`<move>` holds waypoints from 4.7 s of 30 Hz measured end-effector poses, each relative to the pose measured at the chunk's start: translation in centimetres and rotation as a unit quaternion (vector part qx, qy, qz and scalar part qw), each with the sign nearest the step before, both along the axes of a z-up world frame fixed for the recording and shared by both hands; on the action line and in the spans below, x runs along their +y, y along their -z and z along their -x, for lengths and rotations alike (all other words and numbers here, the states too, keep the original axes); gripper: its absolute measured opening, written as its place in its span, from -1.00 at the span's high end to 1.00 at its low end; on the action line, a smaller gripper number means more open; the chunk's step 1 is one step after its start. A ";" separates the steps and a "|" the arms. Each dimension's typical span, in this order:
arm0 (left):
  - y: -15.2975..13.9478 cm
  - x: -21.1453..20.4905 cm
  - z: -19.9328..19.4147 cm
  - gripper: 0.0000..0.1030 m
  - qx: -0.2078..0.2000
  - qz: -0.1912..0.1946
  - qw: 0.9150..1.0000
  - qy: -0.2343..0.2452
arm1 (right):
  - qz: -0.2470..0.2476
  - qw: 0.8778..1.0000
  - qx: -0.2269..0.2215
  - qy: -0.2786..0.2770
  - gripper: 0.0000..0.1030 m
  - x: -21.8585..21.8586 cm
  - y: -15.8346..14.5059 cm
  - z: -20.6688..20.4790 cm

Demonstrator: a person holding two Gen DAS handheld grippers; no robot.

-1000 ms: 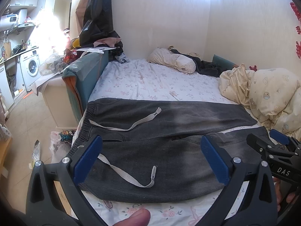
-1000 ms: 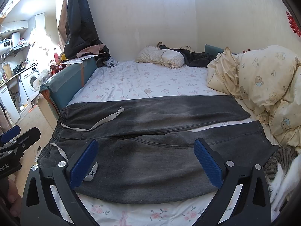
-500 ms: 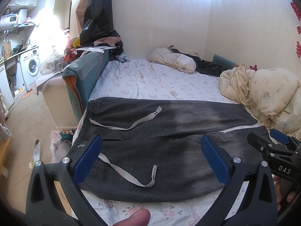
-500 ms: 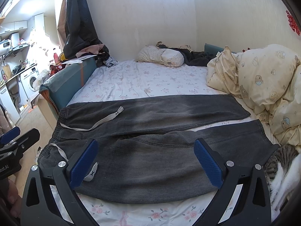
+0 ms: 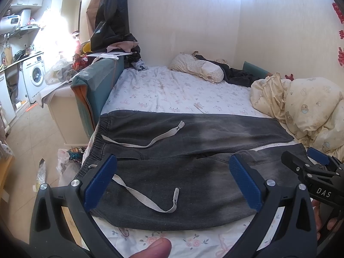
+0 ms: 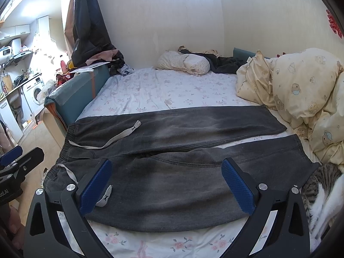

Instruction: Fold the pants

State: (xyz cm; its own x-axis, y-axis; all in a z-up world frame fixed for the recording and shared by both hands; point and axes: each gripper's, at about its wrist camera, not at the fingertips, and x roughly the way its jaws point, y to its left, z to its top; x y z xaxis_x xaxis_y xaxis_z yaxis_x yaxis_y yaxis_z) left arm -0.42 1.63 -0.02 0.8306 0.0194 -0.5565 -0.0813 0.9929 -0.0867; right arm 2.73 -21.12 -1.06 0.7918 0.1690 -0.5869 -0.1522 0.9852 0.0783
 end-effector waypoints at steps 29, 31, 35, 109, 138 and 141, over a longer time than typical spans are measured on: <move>14.5 25.1 -0.5 -0.91 0.193 0.203 0.918 -0.282 | -0.074 0.987 0.129 0.064 -1.00 -10.1 2.7 -1.8; 17.6 25.1 -0.9 -0.79 0.206 0.249 0.905 -0.278 | -0.118 0.980 0.149 0.063 -1.00 -10.8 3.4 -2.1; 22.1 25.2 -2.2 -0.45 0.223 0.290 0.890 -0.271 | -0.114 0.978 0.160 0.061 -1.00 -10.5 4.1 -2.7; 7.1 20.2 -32.7 0.80 0.287 -0.003 0.943 -0.166 | 0.165 0.947 0.160 0.226 0.99 -32.6 6.3 -46.0; 16.7 6.5 -37.7 -0.28 0.266 -0.117 0.957 -0.003 | 0.017 0.974 0.212 -0.074 -0.44 -9.1 15.8 -43.9; 19.7 8.3 -40.9 -0.25 0.303 -0.117 0.946 -0.025 | 0.076 0.964 0.244 -0.077 -0.39 -4.2 19.6 -45.3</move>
State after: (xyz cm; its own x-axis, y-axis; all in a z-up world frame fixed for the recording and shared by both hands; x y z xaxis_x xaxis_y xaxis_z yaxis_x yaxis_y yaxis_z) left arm 40.50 9.95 -19.75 0.3562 0.2312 -0.9053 -0.0937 0.9729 0.2116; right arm 48.08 -25.36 -20.62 0.3877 0.1457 -0.9102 -0.2792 0.9596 0.0347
